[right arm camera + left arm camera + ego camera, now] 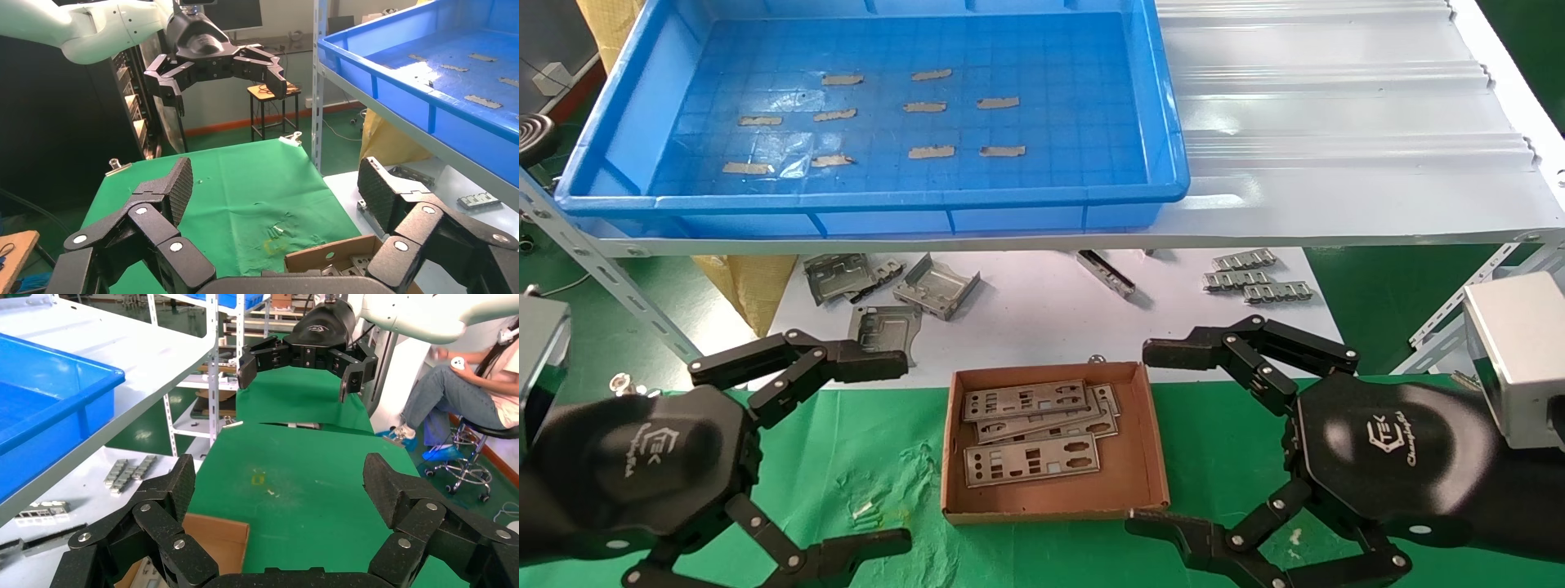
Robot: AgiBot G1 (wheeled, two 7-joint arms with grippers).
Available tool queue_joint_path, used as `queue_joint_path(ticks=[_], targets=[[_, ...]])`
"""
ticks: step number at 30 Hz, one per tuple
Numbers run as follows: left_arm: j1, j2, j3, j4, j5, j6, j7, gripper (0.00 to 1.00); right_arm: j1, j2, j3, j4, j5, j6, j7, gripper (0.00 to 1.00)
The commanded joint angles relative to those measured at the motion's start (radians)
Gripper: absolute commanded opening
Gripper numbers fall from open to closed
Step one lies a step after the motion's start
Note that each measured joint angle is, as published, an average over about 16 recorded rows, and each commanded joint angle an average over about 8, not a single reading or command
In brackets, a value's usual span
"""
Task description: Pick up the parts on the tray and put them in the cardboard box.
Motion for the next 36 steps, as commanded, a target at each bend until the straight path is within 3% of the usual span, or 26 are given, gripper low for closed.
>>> queue_joint_path(ticks=[1,36], targets=[[0.0,0.0,0.0,0.0,0.0,0.0,0.0,1.0,0.0,0.0,0.0,0.0,0.0,0.0,0.0,1.0],[-0.001,0.001,0.001,0.002,0.0,0.0,0.001,1.0,0.0,0.0,0.0,0.0,0.0,0.0,0.0,1.0]])
